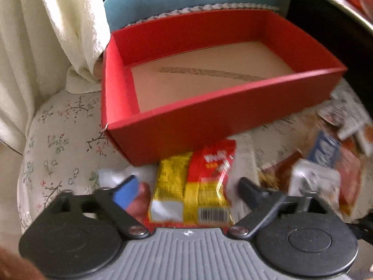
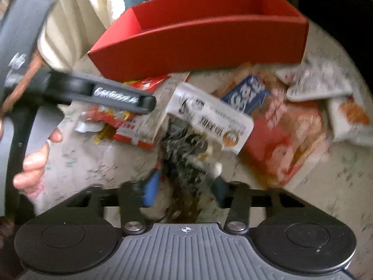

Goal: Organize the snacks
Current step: 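Grasp the Trolli gummy bag with the left tool while the right tool grasps the dark jerky packet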

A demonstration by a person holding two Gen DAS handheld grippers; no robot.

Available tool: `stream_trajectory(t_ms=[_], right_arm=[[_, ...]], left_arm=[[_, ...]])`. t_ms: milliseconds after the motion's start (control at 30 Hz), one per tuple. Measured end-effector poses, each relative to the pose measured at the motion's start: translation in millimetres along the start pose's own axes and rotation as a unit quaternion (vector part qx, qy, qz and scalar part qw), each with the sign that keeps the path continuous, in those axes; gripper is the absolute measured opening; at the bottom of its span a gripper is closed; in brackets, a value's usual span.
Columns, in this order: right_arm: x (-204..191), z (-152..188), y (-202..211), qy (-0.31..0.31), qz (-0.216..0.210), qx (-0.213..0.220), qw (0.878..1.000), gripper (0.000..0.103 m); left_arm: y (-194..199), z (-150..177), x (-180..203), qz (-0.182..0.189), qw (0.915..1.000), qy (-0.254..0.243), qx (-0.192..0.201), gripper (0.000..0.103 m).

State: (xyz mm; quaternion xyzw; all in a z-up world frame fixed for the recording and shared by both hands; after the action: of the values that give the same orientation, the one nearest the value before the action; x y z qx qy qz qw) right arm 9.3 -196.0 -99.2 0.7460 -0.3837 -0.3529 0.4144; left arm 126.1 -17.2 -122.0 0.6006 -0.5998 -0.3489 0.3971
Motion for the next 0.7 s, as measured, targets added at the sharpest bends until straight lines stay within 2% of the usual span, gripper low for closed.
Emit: stream_trajectory(t_ms=[33,100,267,333,400,467,533,567,600,633,667,700], right_arm=[[0,3,3,0.013,0.01,-0.001,1.0,0.048],[-3,8,8,0.033,0.022,0.002,0.999,0.048],[-12,21,17,0.054,0.014,-0.011,0.998,0.045],[-8,22,13,0.049,0.016,-0.013,0.999,0.048],[-1,21,10,0.033,0.022,-0.014,0.999,0.054],[6,19,7,0.014,0.024,-0.007,1.0,0.064],[8,16,3,0.004,0.025,-0.002,1.0,0.071],[8,14,2,0.003,0.027,0.003,1.0,0.071],[6,13,1,0.011,0.03,0.005,0.999,0.069],[5,15,1,0.016,0.028,0.003,0.999,0.062],[3,18,2,0.013,0.022,0.0,1.0,0.054],[2,21,6,0.011,0.019,0.0,1.0,0.048]], left_arm=[[5,7,0,0.014,0.9999,-0.001,-0.009,0.058],[14,18,-4,0.029,0.9992,0.012,-0.023,0.058],[36,53,-17,0.053,0.9971,0.031,-0.044,0.055],[42,61,-19,0.061,0.9964,0.032,-0.05,0.056],[40,63,-20,0.052,0.9969,0.026,-0.053,0.056],[37,61,-17,0.028,0.9986,0.009,-0.044,0.063],[31,57,-15,0.003,0.9994,-0.002,-0.034,0.075],[26,57,-14,-0.003,0.9994,-0.006,-0.035,0.075],[21,58,-12,-0.008,0.999,-0.008,-0.042,0.075],[17,61,-13,-0.013,0.9987,-0.012,-0.047,0.075],[18,61,-12,-0.007,0.999,-0.01,-0.042,0.07],[22,62,-11,0.005,0.999,-0.008,-0.044,0.053]])
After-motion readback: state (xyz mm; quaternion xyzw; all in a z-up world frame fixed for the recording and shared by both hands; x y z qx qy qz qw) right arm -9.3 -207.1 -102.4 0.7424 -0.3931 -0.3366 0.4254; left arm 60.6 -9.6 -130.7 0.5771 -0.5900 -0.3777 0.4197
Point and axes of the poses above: each gripper's, at about its wrist camera, not at the fingertips, and y roughly against the way its jaws point, x to its right, z to its underside, the point moved 8 cm from there along -y, roughly the way its jaws point, and after that the axes turned 13 degrees about y, right-handed, at the moved point
